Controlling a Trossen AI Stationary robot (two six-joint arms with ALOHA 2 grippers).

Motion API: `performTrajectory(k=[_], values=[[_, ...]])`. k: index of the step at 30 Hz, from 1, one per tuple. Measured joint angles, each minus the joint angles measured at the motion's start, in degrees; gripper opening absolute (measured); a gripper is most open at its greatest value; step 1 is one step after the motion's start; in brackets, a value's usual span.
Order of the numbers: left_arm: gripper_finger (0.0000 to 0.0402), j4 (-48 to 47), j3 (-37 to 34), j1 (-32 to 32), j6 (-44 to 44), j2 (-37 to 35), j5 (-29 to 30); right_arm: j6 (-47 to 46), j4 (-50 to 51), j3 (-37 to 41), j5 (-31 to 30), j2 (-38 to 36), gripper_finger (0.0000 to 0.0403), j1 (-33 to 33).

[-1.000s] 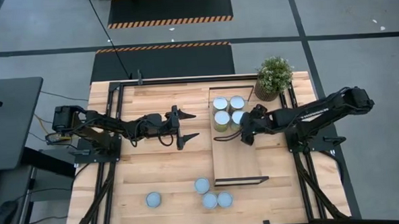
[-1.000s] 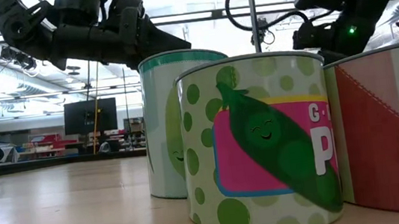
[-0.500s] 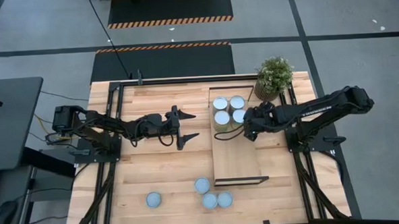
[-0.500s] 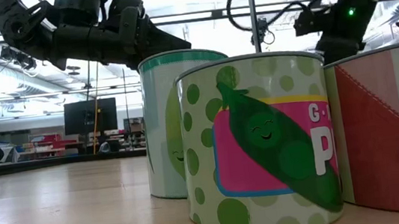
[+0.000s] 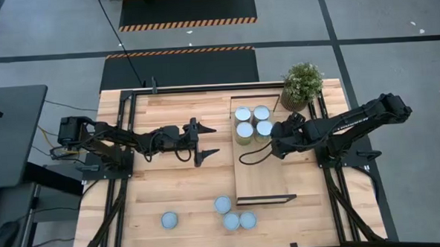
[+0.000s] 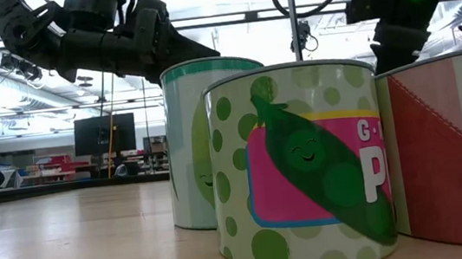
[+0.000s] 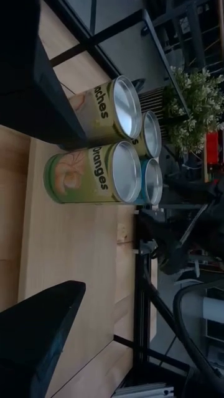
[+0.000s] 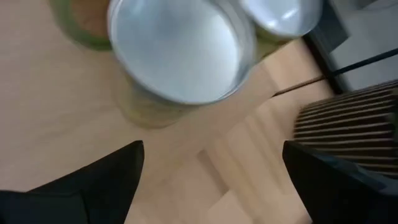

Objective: Pick and place cans onto a shelf
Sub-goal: Put the canned carrots on the shelf

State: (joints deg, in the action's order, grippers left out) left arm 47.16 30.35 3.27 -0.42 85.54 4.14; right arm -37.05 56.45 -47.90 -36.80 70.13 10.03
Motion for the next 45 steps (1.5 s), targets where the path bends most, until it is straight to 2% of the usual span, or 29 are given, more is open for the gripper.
performTrajectory(k=[11,22,31,36,39,45], values=[[0.0377,0.0,0.0,0.0,0.1,0.0,0.0,8.4,-0.7,0.0,-10.0,0.0,0.0391,-2.9],[0.0377,0.0,0.0,0.0,0.1,0.0,0.0,13.2,-2.3,-0.2,-9.8,0.0,0.0391,-4.2],[0.0377,-1.2,0.0,0.0,0.3,0.0,-1.7,12.4,-0.2,-7.1,-6.7,0.0,0.0391,-1.6],[0.0377,-2.1,0.0,0.0,0.3,0.0,-1.9,8.4,6.0,-10.1,-6.6,0.0,0.0391,0.4],[0.0377,-0.8,0.0,0.0,0.2,1.5,-1.4,6.3,8.3,-10.7,-6.2,0.0,0.0391,1.5],[0.0377,8.2,0.5,1.1,-0.2,8.5,0.6,7.5,3.8,-10.7,-4.6,0.7,0.0391,4.3]])
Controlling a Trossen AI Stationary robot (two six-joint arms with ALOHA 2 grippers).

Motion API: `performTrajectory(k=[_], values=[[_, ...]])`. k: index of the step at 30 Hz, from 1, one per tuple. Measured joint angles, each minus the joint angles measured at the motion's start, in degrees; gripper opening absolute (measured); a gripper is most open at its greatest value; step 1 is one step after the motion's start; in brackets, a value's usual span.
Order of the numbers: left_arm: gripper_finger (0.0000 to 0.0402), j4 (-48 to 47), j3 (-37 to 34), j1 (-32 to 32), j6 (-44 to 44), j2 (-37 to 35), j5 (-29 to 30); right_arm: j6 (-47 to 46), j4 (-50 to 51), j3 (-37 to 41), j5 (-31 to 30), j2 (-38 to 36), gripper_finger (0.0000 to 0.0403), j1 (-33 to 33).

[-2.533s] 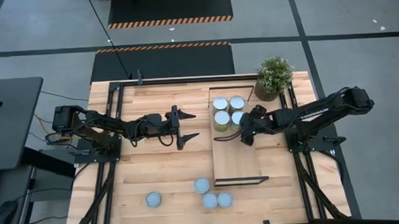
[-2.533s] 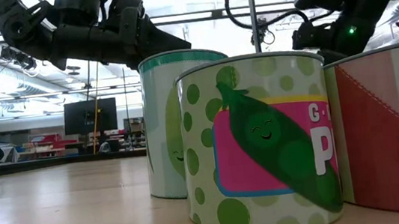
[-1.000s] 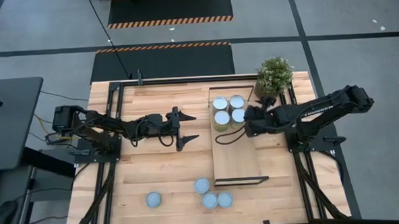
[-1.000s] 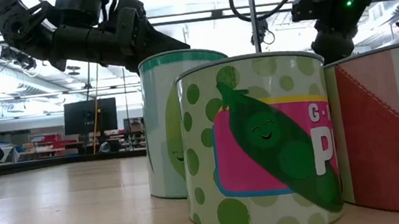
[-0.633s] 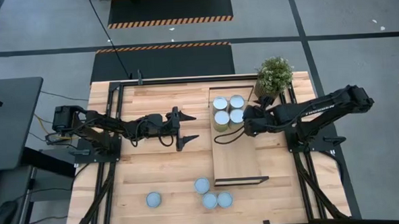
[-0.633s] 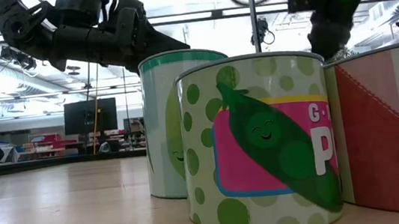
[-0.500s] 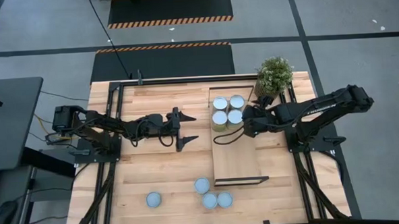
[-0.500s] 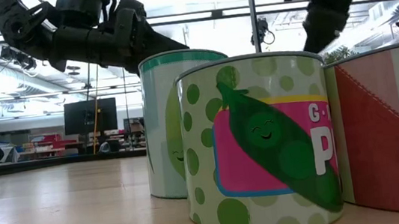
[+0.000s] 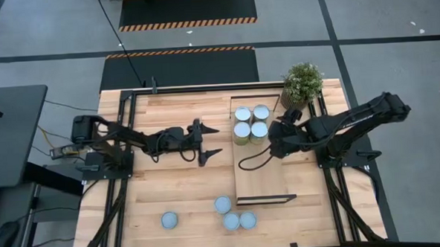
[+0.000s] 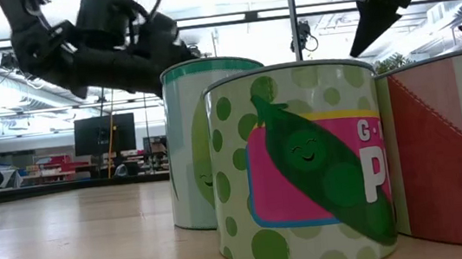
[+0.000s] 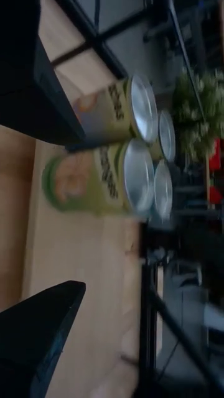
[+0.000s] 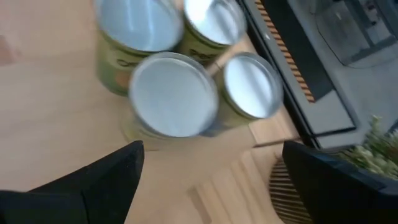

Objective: Pick and place cans onto a shelf
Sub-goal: Put the canned carrots on the shelf

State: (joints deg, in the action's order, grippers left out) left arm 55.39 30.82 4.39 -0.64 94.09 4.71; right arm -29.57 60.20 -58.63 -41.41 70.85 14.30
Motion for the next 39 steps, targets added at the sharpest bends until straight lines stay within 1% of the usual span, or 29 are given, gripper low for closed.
performTrajectory(k=[3,8,12,15,20,24,25,29,32,36,39], values=[[0.0377,0.5,1.9,1.0,0.0,2.8,2.1,-0.2,-1.0,0.2,0.0,1.1,0.0391,1.4],[0.0377,-0.1,5.8,1.7,0.0,8.4,2.6,-0.3,-4.2,3.0,-1.2,2.3,0.0391,3.1],[0.0377,0.0,8.7,1.6,-0.9,11.8,5.4,-0.6,-5.5,4.0,-2.8,3.7,0.0391,3.2],[0.0377,0.0,10.1,1.6,-1.5,13.5,7.1,0.5,-7.5,4.4,-3.9,5.2,0.0391,3.2],[0.0377,0.2,12.3,1.5,-1.5,15.9,7.3,2.4,-9.0,4.8,-5.1,7.9,0.0391,3.2],[0.0377,-0.6,12.9,1.3,-1.5,16.0,7.2,2.5,-9.2,4.8,-5.6,8.7,0.0391,3.0],[0.0377,-0.9,12.9,1.3,-1.5,16.0,6.8,2.5,-9.4,4.8,-5.6,8.8,0.0391,3.0],[0.0377,-2.0,12.9,1.4,-1.5,16.0,0.7,2.5,-9.6,4.7,-5.6,8.7,0.0391,3.0],[0.0377,-4.5,12.9,1.3,-1.5,16.0,-1.6,2.5,-9.3,4.7,-5.5,8.1,0.0391,3.0],[0.0377,-5.2,12.9,1.4,-1.5,16.0,-6.7,2.3,-9.1,4.7,-5.0,6.9,0.0391,3.0],[0.0377,-4.1,12.9,1.4,-1.5,16.0,-7.3,2.3,-9.3,4.7,-5.0,6.3,0.0391,3.1]])
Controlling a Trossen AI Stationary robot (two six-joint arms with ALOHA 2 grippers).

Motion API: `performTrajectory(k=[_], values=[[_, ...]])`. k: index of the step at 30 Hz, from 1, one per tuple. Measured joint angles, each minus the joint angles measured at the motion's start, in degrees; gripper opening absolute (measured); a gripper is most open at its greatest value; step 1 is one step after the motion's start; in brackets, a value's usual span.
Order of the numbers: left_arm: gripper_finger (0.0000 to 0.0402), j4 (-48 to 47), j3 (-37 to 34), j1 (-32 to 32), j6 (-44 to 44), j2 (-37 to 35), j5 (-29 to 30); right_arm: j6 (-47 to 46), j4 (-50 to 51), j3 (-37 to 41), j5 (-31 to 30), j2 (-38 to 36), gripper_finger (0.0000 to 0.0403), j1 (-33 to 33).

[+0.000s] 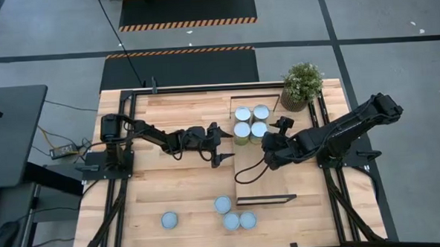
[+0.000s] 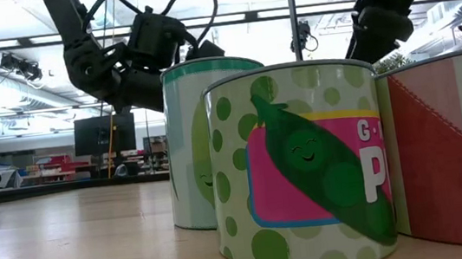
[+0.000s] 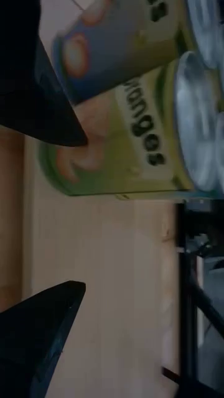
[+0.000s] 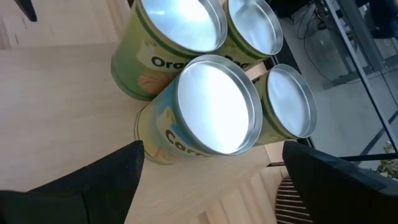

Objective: Pick and place cans onto a shelf
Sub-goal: Put the canned carrots on the shelf

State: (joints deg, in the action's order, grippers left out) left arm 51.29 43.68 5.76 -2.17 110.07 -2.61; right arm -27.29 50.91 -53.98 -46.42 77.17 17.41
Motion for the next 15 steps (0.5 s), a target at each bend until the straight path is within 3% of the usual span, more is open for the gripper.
performTrajectory(k=[15], values=[[0.0377,2.9,0.0,0.0,0.0,0.0,0.6,7.0,-9.3,0.0,-2.4,0.6,0.0391,-1.0]])
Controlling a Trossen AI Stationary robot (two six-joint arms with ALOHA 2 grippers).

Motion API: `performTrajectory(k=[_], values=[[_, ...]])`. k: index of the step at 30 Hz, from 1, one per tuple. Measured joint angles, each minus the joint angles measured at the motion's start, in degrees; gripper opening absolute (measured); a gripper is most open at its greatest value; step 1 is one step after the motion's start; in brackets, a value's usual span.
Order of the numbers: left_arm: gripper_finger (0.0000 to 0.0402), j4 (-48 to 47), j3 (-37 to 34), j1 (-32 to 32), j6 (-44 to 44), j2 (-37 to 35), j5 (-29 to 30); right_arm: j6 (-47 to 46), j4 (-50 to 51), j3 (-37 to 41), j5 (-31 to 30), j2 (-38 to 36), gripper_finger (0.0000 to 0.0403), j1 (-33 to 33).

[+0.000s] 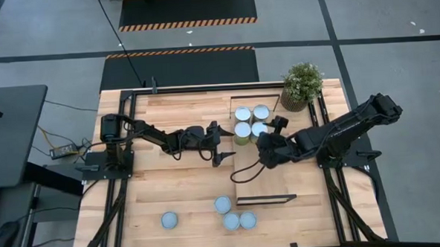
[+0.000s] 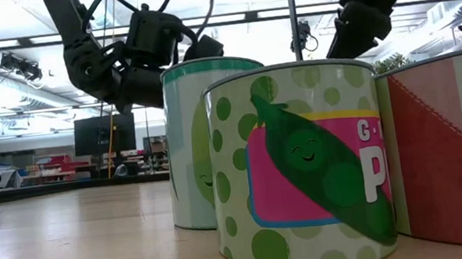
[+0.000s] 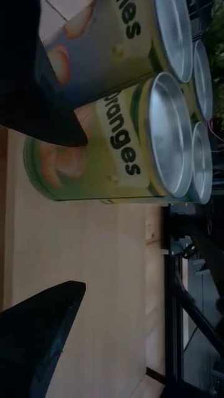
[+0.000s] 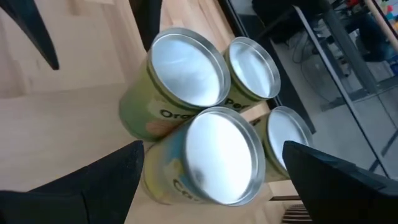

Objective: Pick and place cans onto a shelf
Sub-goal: Put the canned carrots on the shelf

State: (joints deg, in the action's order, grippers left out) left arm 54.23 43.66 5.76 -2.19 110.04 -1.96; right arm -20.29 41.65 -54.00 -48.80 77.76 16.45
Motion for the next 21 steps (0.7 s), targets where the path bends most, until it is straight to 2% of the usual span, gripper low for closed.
performTrajectory(k=[10,21], values=[[0.0377,1.7,0.0,0.0,0.0,0.0,0.3,2.3,3.9,0.0,0.3,0.0,0.0391,-2.1],[0.0377,1.6,0.0,0.0,0.5,0.0,0.4,-3.7,13.5,0.0,0.3,0.0,0.0391,-2.3]])
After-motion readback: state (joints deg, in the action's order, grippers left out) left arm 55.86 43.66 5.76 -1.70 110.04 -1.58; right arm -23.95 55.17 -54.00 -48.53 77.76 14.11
